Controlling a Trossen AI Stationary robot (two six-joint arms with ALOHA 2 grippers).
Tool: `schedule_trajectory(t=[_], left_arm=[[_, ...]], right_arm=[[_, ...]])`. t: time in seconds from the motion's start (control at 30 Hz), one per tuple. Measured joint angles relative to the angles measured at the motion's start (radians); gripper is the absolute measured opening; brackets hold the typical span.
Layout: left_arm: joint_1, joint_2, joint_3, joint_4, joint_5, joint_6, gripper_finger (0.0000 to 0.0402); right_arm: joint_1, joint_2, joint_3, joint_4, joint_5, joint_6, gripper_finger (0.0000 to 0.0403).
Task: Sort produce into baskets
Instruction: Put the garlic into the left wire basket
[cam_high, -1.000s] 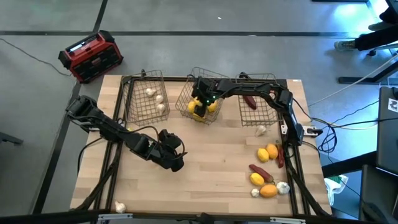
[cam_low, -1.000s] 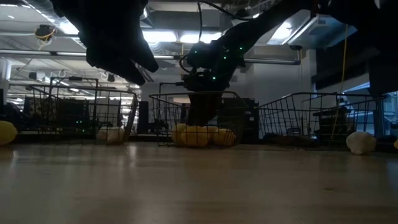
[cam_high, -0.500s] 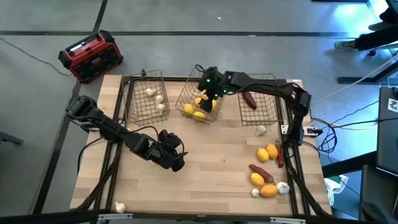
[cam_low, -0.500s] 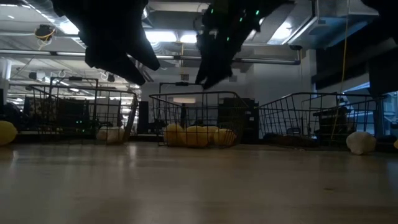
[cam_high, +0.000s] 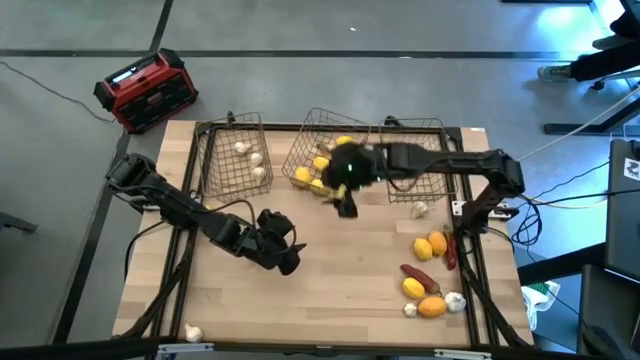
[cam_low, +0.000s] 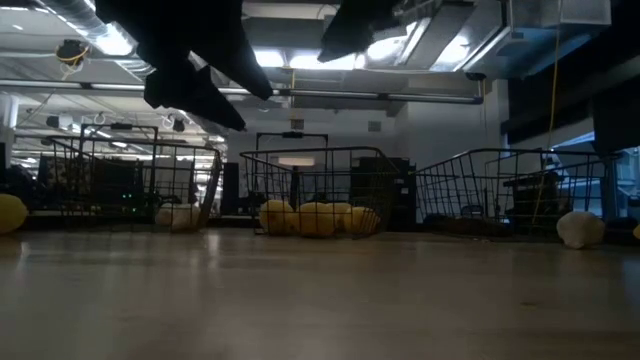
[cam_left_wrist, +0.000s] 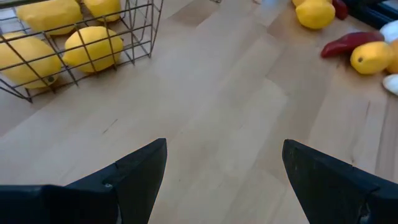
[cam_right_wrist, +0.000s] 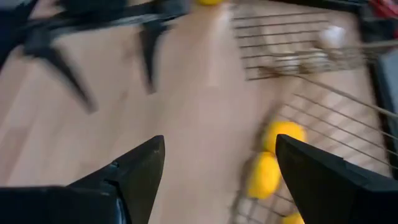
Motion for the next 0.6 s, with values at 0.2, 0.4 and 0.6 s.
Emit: schedule_trajectory(t=[0.2, 0.4, 0.6], left_arm=[[-0.001, -0.006, 0.024, -0.01, 0.006, -0.004, 0.0316], [-0.015, -0.006, 0.092, -0.035, 0.015, 0.089, 0.0316], [-0.038, -0.006, 0.199, -0.12, 0.082, 0.101, 0.0313]], right_arm=[[0.137, -0.001, -0.013, -0.044, 0.057, -0.008, 0.0303], [0.247, 0.0, -0.077, -0.057, 0.217, -0.021, 0.0303], [0.306, 0.0, -0.12, -0.087, 0.291, -0.022, 0.0303]])
